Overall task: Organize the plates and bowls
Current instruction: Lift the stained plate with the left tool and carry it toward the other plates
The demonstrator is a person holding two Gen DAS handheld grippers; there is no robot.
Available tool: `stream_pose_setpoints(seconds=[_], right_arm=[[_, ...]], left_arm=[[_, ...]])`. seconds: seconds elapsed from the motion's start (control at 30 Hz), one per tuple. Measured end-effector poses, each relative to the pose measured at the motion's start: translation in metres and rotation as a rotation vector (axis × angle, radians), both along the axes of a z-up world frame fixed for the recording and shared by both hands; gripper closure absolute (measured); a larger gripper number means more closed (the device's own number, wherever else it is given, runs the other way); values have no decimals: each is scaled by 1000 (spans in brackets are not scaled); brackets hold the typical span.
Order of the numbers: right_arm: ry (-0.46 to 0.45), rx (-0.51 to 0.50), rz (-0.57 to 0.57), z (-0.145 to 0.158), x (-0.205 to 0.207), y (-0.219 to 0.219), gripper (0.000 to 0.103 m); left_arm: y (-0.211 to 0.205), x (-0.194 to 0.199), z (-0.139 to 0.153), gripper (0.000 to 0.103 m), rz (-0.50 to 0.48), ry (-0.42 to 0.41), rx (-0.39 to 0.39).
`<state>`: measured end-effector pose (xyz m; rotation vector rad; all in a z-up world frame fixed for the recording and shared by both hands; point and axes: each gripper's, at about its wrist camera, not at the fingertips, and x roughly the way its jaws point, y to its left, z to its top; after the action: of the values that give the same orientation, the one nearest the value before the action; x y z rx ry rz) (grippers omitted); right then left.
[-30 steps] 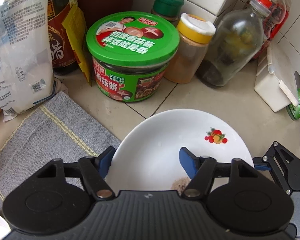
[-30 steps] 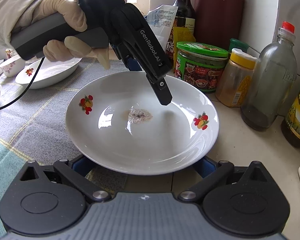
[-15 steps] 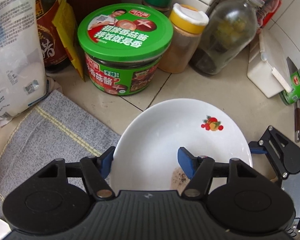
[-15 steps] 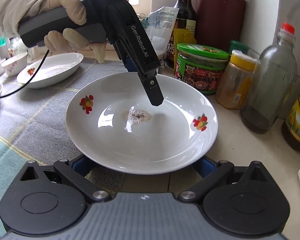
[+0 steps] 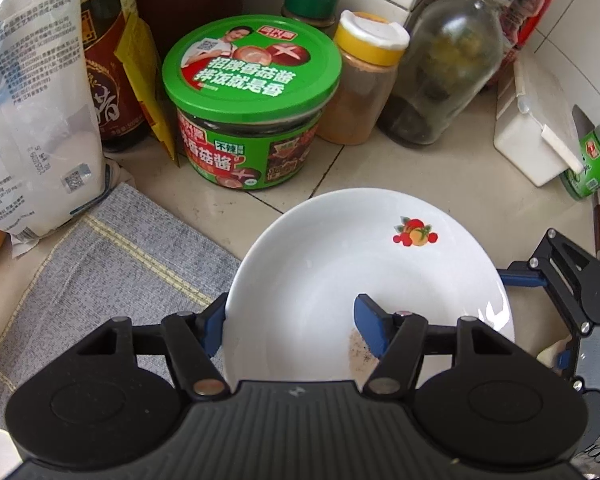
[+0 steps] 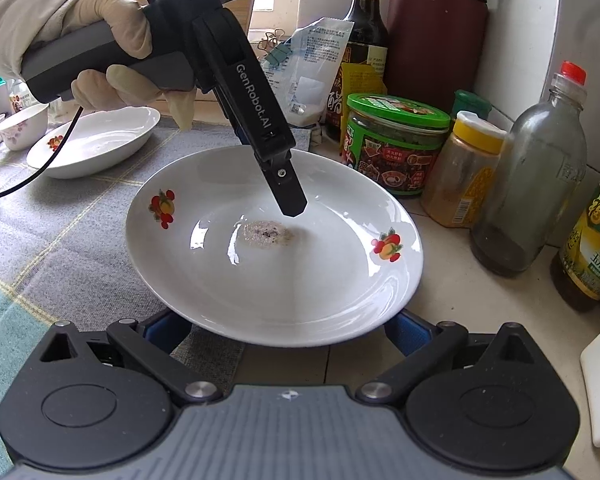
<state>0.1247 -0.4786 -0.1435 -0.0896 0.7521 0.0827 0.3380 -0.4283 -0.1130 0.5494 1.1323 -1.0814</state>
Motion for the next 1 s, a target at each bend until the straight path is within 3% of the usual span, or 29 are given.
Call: stream_pose_setpoints(seconds=[0.5,1.0], right_arm=[[-12,-31,18,9,-4,8,0],[-36,-39,88,28,-7,33,0]], left_arm=[[18,-8,12,39,10,-36,-36],[61,-23,31,39,85,-66,-56]])
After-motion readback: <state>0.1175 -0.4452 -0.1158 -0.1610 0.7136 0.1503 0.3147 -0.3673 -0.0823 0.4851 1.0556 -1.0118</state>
